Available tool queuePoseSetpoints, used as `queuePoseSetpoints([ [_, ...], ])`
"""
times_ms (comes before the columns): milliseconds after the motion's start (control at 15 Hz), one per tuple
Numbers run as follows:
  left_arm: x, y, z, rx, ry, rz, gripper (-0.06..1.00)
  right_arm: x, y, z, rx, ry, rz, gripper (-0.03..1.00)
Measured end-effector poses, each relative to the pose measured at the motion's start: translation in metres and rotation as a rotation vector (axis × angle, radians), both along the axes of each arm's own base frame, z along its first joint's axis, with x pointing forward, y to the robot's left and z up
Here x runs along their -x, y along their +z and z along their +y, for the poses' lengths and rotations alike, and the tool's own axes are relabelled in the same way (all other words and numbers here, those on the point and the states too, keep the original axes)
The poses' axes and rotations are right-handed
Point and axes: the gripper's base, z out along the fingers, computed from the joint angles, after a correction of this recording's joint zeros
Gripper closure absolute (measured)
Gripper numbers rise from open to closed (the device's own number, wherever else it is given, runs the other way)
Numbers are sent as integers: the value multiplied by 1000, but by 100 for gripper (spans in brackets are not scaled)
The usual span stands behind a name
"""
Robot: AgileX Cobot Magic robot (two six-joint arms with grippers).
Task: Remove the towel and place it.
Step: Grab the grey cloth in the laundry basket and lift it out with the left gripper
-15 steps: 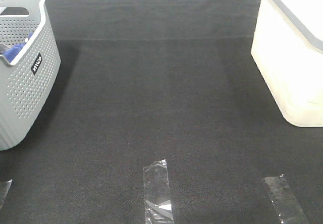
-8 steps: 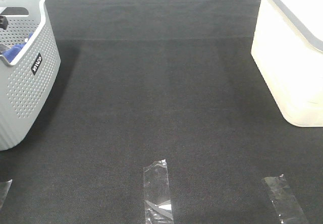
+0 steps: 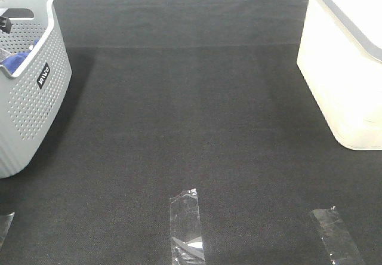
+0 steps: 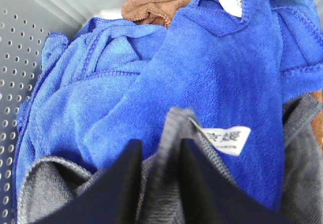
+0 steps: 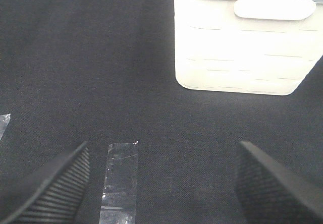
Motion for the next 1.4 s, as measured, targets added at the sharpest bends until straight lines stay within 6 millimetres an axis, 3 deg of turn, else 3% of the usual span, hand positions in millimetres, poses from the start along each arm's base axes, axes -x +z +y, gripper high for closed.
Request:
queuePoseSetpoints([
  [133, -1, 1, 0, -5, -19, -12, 92, 0, 0, 0, 0, 0, 0, 23],
  [467, -1, 7, -1, -12, -35, -37, 94, 0, 0, 0, 0, 0, 0, 23],
  [533, 1, 16, -1, -9, -33, -57, 94, 0, 0, 0, 0, 0, 0, 23],
  [933, 40, 119, -17, 69, -64, -304, 94, 0, 0, 0, 0, 0, 0, 23],
  [1000, 40, 119, -17, 69, -64, -304, 94, 0, 0, 0, 0, 0, 0, 23],
  [1400, 75, 183, -40, 230, -205, -515, 94, 0, 0, 0, 0, 0, 0, 23],
])
